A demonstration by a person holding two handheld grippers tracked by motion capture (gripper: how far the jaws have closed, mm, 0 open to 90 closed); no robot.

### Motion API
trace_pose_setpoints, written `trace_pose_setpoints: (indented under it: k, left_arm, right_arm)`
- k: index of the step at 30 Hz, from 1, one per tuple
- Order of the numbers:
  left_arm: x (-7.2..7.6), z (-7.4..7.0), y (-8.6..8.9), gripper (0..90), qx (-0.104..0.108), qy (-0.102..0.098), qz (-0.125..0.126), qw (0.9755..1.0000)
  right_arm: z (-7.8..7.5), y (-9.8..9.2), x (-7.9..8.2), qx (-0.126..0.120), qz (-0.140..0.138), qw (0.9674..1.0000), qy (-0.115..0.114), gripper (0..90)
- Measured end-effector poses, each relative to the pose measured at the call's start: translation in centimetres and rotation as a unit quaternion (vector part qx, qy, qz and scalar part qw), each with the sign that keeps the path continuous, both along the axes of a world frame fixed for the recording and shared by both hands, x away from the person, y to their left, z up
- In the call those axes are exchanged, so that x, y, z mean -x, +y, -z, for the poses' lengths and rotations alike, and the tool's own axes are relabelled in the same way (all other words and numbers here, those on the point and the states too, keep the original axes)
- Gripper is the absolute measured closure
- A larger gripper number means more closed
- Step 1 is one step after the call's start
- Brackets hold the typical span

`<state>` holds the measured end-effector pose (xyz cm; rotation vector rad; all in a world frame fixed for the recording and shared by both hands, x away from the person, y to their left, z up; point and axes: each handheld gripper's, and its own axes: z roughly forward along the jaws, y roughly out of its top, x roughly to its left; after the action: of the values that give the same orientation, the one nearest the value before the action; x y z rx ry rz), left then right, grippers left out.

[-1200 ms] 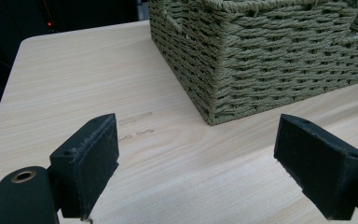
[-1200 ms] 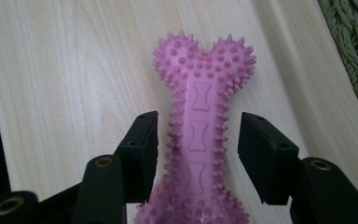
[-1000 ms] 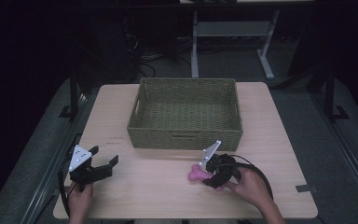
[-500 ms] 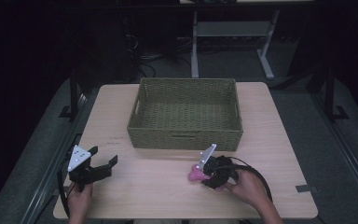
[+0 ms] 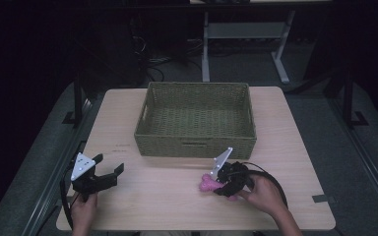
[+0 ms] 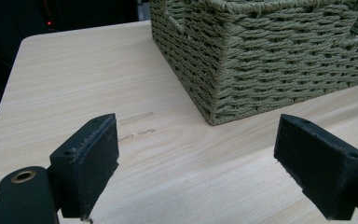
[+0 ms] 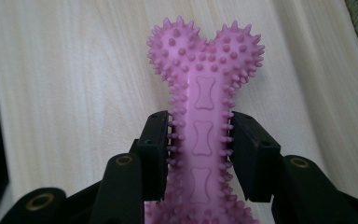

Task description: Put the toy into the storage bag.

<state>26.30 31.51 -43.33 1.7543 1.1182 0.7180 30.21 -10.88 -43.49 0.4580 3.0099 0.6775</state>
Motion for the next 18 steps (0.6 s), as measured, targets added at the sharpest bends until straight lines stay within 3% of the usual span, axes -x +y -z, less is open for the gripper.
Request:
trace_pose_setpoints:
  k: [6,9,18]
  left_arm:
    - [0.0,0.0,-0.1,13.3,-0.004,-0.001,0.002,1.0]
    - [0.0,0.0,0.0,13.3,-0.002,-0.001,0.001,1.0]
    - [-0.2,0.0,-0.2,13.3,0.0,0.003,0.001,1.0]
  right_arm:
    - [-1.3,-0.8,-0.7,-0.017,-0.008,0.9998,0.005,58.1]
    - [-2.3,-1.2,-1.2,-0.038,-0.02,0.999,0.013,58.1]
    - [-4.0,-2.2,-2.6,-0.058,-0.023,0.9977,0.027,58.2]
